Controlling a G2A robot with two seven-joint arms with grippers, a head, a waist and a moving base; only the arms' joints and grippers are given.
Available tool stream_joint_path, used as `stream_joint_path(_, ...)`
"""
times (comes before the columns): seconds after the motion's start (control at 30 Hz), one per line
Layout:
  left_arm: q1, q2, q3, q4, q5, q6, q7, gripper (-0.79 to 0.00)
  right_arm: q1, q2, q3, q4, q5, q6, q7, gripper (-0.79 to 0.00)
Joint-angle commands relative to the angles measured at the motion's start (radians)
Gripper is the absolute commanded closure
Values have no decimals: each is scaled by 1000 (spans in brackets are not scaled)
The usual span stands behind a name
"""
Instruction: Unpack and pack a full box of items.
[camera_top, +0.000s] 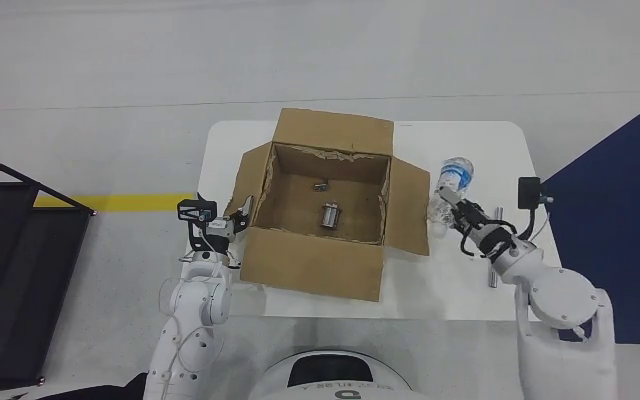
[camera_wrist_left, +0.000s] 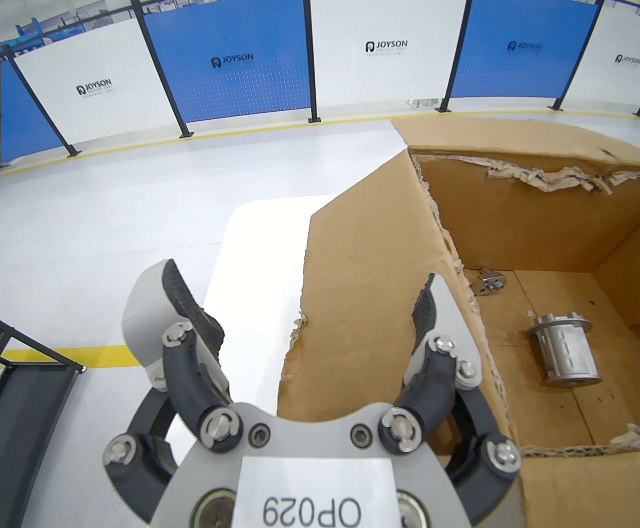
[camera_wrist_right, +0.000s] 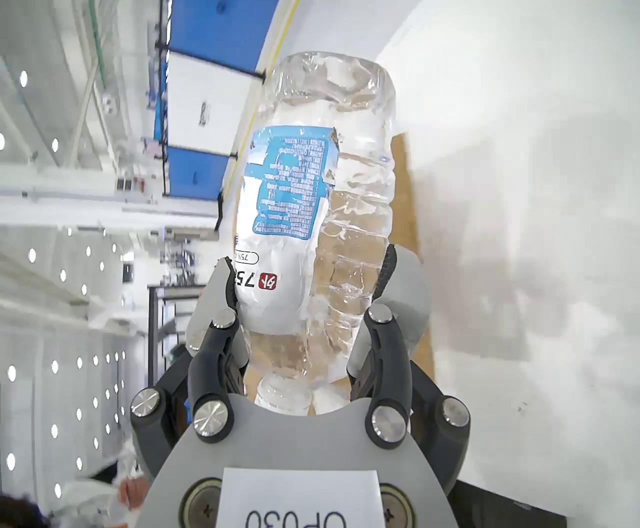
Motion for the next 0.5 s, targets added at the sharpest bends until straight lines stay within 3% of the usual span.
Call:
stream_joint_path(0.0,0,0,0,0,0,0,0,-785,-25,2,-51,-57,-48,-38,7,0)
stream_joint_path(0.23,0,0,0,0,0,0,0,-785,-62,8,-217,-139,-233,-60,-23,0)
stream_joint_path(0.47,0,0,0,0,0,0,0,-785,8,9,-355,-122,-349,33,-51,0)
